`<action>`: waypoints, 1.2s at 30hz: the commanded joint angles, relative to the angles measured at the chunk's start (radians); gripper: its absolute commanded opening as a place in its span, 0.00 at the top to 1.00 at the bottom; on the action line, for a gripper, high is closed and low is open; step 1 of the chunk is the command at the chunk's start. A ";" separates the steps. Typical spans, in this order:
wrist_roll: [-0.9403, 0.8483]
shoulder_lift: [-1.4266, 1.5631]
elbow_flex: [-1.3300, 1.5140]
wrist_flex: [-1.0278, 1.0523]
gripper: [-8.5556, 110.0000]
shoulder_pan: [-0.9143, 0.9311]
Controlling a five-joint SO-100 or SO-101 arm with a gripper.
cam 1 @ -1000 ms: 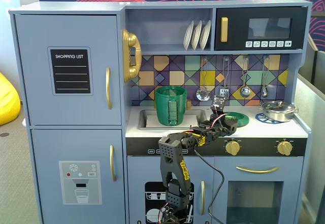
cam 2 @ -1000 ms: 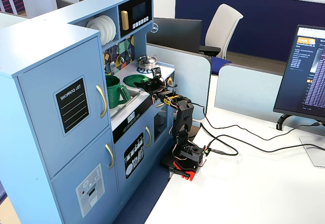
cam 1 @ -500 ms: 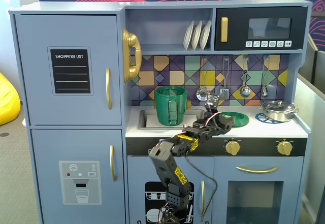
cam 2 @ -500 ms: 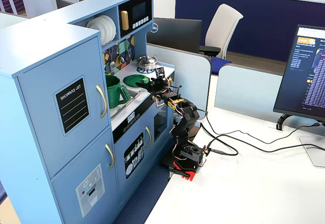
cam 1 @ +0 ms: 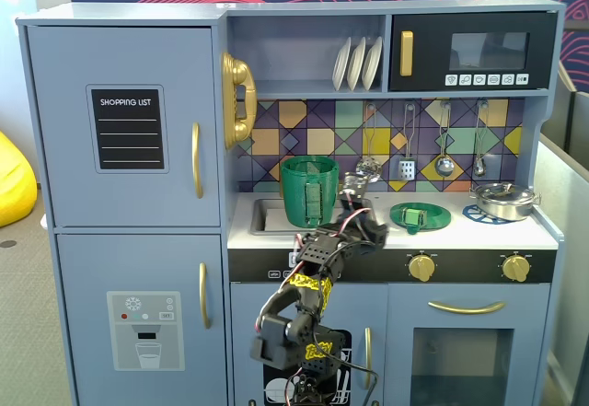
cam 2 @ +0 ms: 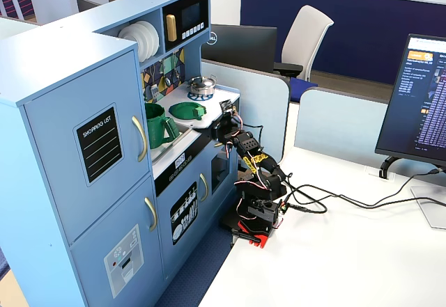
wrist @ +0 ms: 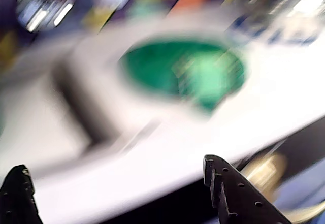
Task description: Take off the lid from the green recipient and place it on the counter
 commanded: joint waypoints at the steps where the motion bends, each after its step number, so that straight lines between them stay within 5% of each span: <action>1: 0.000 0.077 -0.129 0.264 0.65 -0.141; 14: -0.051 0.270 0.021 0.879 0.74 -0.288; 28: 0.195 0.314 0.617 0.640 0.75 -0.437; 36: 0.170 0.397 0.618 0.859 0.77 -0.451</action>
